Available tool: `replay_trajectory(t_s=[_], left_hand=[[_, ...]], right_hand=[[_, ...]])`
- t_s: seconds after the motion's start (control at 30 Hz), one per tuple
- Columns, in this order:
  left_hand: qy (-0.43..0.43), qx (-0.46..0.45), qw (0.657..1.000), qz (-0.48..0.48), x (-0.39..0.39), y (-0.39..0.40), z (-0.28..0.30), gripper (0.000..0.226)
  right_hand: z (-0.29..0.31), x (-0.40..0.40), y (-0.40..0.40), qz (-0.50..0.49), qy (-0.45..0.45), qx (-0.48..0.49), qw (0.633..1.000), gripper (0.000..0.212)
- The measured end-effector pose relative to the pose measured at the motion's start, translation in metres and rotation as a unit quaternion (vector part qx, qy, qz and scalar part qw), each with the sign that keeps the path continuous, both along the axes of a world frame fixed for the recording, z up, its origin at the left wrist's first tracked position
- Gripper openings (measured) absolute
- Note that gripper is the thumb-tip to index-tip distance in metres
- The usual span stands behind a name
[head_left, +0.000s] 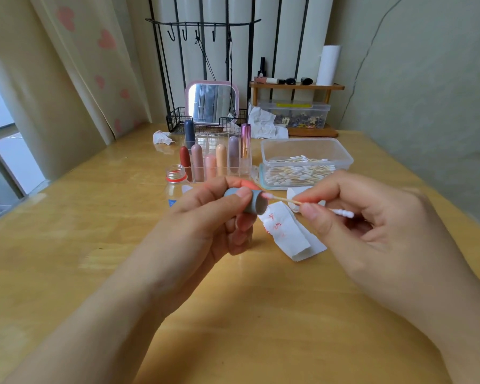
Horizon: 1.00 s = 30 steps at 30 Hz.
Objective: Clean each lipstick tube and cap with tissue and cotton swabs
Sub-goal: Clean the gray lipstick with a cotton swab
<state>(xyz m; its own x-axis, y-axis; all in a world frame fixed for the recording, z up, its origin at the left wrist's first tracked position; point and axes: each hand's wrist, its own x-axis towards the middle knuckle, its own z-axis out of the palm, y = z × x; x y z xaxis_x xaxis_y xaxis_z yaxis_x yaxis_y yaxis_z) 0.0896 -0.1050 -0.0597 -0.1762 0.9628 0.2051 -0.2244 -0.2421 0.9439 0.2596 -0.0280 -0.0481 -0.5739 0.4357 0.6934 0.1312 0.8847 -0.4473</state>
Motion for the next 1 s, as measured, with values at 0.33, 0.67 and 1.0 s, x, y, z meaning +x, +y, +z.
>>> replay_trajectory(t_s=[0.33, 0.67, 1.0], left_hand=[[0.010, 0.002, 1.000, 0.020, 0.0021, 0.0022, -0.0015, 0.016], [-0.004, 0.018, 1.000, 0.023, 0.0021, 0.0012, -0.0006, 0.020], [0.006, 0.043, 0.999, -0.003, 0.0010, -0.0017, 0.0015, 0.016]], right_hand=[[-0.0003, 0.0028, -0.0024, 0.009, -0.041, 0.022, 0.999, 0.011], [-0.0007, -0.0012, -0.0035, -0.007, -0.025, 0.012, 1.000, 0.011], [-0.0009, 0.0007, 0.0026, -0.013, -0.041, 0.018, 0.999, 0.008]])
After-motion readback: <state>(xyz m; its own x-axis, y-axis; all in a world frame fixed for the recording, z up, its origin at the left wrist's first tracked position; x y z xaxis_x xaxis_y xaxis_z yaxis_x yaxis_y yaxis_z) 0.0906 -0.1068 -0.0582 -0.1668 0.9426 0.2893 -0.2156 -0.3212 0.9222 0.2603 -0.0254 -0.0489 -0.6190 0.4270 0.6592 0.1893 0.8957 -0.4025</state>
